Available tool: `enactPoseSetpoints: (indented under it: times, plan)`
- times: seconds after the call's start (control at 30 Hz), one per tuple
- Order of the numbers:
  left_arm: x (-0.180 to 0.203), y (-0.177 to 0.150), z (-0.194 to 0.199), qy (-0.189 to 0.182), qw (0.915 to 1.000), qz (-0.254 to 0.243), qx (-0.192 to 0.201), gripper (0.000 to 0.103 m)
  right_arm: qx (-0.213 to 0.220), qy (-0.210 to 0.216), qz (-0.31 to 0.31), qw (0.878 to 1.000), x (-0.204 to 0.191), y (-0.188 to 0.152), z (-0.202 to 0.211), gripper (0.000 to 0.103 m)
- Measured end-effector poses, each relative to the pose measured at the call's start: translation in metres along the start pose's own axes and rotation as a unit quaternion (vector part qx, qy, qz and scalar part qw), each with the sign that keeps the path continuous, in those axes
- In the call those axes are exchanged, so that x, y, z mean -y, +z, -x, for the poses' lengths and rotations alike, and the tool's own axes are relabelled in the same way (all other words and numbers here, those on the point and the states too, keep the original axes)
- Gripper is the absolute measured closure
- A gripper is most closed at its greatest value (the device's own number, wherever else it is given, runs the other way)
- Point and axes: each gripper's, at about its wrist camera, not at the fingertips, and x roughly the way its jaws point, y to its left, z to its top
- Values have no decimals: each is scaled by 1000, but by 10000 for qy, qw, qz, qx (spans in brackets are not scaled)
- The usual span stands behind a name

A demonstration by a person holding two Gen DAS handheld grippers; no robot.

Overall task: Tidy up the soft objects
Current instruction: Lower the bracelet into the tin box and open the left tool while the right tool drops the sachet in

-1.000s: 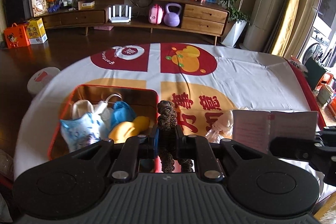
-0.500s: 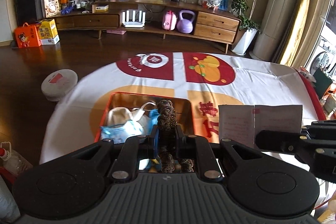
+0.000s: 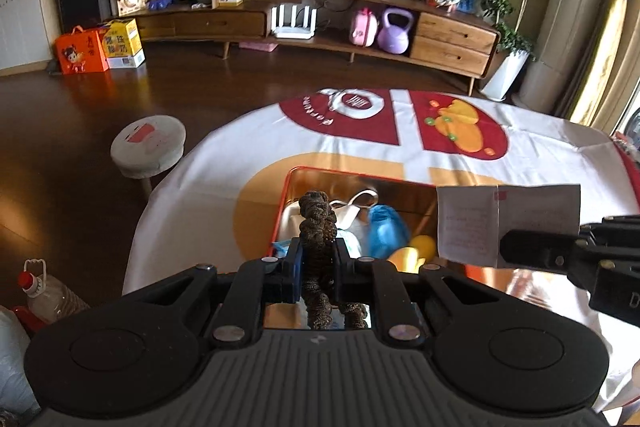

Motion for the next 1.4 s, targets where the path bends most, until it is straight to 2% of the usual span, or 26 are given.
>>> enactPoseSetpoints:
  times: [0.27,0.6,0.77,1.0,1.17,1.4]
  plan:
    - [-6,10,-35,-12,9999,-71,-119,89,-240,-164,-187,9994,16,11,-51,101]
    - [-3,27,-79,23,9997,-65,-241,88,-327,-136,-382,9986,31,12,-89,101]
    - [-5,21,-98,-27,9993,39,-373,88,-491,-179,-416,9978,36,3,-103,101]
    - [-5,10,-116,19,9982,-80,-586,89,-712,-386,-145,9966,31,-11,-113,100]
    - [-10,6,-121,61,9977,0,-676,89,-776,-464,-20,9959,29,-13,-114,88]
    - [-10,7,-118,84,9977,56,-676,85,-825,-538,-136,9950,34,-12,-106,81]
